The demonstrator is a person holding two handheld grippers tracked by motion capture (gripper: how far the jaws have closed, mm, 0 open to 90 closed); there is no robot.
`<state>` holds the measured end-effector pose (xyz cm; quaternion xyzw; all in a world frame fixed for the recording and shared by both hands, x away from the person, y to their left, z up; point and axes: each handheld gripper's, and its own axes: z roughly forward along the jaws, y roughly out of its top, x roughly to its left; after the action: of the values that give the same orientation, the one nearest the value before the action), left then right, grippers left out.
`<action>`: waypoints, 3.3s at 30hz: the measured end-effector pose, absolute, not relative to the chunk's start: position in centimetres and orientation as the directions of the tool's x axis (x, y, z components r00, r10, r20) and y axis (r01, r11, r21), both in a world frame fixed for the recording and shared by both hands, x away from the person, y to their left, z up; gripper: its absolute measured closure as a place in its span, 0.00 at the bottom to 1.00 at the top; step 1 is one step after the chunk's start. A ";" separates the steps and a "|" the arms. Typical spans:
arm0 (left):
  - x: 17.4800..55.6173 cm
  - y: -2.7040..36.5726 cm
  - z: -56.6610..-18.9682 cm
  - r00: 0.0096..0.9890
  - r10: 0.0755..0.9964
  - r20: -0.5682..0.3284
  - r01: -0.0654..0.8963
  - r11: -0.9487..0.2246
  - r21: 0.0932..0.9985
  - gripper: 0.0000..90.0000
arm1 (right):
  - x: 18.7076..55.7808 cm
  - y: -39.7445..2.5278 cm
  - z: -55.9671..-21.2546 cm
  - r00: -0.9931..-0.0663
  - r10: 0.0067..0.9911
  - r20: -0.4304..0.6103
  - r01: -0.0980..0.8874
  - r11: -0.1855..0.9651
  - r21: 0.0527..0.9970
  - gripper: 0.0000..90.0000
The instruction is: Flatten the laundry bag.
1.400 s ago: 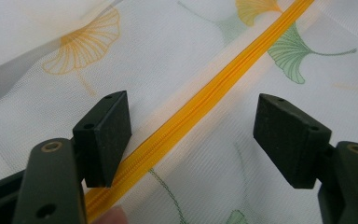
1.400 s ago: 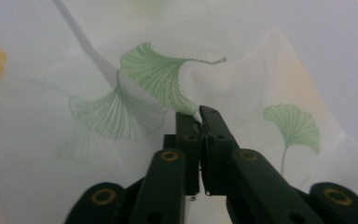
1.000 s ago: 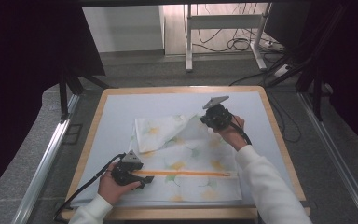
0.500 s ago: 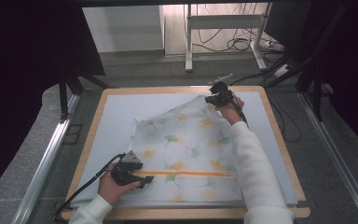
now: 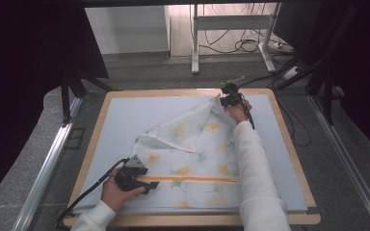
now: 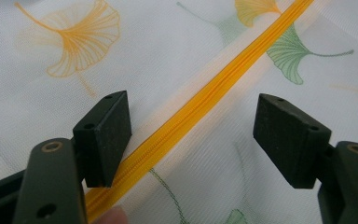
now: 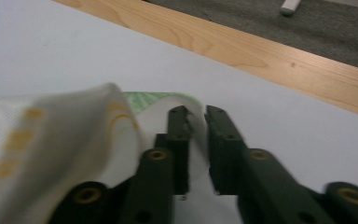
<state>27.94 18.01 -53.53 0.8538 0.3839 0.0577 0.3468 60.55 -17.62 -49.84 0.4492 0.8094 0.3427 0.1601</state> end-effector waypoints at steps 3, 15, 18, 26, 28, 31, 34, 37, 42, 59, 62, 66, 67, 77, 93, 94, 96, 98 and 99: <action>28.0 18.1 -53.5 0.700 0.694 -0.168 0.614 -0.466 0.636 0.31 | 60.7 -18.2 -49.5 -0.524 0.851 0.036 0.620 0.352 0.702 0.68; 28.1 18.1 -53.5 0.702 0.693 -0.166 0.616 -0.472 0.631 0.31 | 59.0 -24.3 -45.1 -0.437 0.898 0.048 0.615 0.259 0.745 0.52; 28.0 18.0 -53.5 0.702 0.693 -0.165 0.616 -0.474 0.629 0.31 | 57.2 -25.2 -43.7 -0.456 0.888 0.057 0.599 0.259 0.758 0.53; 28.2 18.1 -53.4 0.701 0.692 -0.171 0.618 -0.471 0.629 0.31 | 53.2 -24.2 -43.7 -0.567 0.818 0.099 0.582 0.313 0.751 0.60; 28.2 18.1 -53.4 0.701 0.693 -0.172 0.619 -0.469 0.630 0.31 | 50.8 -22.8 -44.6 -0.627 0.772 0.101 0.569 0.365 0.737 0.62; 28.2 18.1 -53.4 0.698 0.696 -0.169 0.619 -0.468 0.631 0.31 | 48.1 -21.4 -45.8 -0.687 0.720 0.099 0.544 0.419 0.727 0.62; 28.2 18.0 -53.4 0.694 0.702 -0.159 0.617 -0.466 0.634 0.33 | 45.5 -20.4 -47.2 -0.732 0.675 0.099 0.524 0.464 0.714 0.63; 28.3 17.9 -53.2 0.694 0.705 -0.146 0.612 -0.472 0.634 0.34 | 43.4 -19.5 -48.2 -0.765 0.636 0.097 0.507 0.503 0.700 0.63; 28.6 17.8 -52.8 0.690 0.712 -0.131 0.603 -0.465 0.648 0.34 | 40.6 -18.5 -49.4 -0.797 0.594 0.105 0.491 0.539 0.684 0.62; 37.4 15.4 -52.5 0.644 0.763 -0.055 0.584 -0.444 0.680 0.99 | 37.5 -18.5 -52.2 -0.821 0.565 0.082 0.465 0.578 0.670 0.62; 39.1 14.8 -53.2 0.636 0.771 -0.033 0.581 -0.451 0.678 1.00 | 37.4 -18.5 -52.2 -0.822 0.564 0.079 0.460 0.575 0.677 0.62; 40.6 14.2 -53.2 0.636 0.771 -0.007 0.563 -0.458 0.688 1.00 | 37.3 -18.4 -52.2 -0.825 0.560 0.076 0.454 0.577 0.678 0.62; 40.6 14.2 -53.2 0.636 0.771 -0.007 0.563 -0.458 0.688 1.00 | 37.3 -18.4 -52.2 -0.825 0.560 0.076 0.454 0.577 0.678 0.62; 44.9 14.8 -51.9 0.611 0.791 0.027 0.542 -0.442 0.715 1.00 | 37.3 -18.5 -52.4 -0.825 0.559 0.078 0.452 0.571 0.685 0.63; 51.2 19.9 -53.4 0.462 0.887 -0.001 0.642 -0.334 0.690 1.00 | 37.2 -18.5 -52.5 -0.829 0.554 0.073 0.444 0.573 0.689 0.63; 51.0 20.3 -53.3 0.465 0.885 -0.007 0.641 -0.331 0.693 1.00 | 37.3 -18.5 -52.5 -0.829 0.554 0.074 0.444 0.573 0.689 0.63; 50.6 20.3 -53.0 0.475 0.880 -0.015 0.634 -0.331 0.699 1.00 | 37.3 -18.5 -52.5 -0.830 0.553 0.076 0.444 0.573 0.689 0.63; 50.0 20.1 -52.5 0.490 0.871 -0.023 0.626 -0.334 0.705 1.00 | 37.3 -18.5 -52.4 -0.830 0.553 0.077 0.445 0.572 0.689 0.63; 49.7 20.0 -52.2 0.500 0.865 -0.026 0.621 -0.337 0.707 1.00 | 37.3 -18.5 -52.4 -0.829 0.554 0.075 0.445 0.573 0.689 0.63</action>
<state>49.70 20.03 -52.21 0.7975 0.4659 0.1809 0.3378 37.26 -18.50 -52.44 0.2827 0.8836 0.3657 0.0747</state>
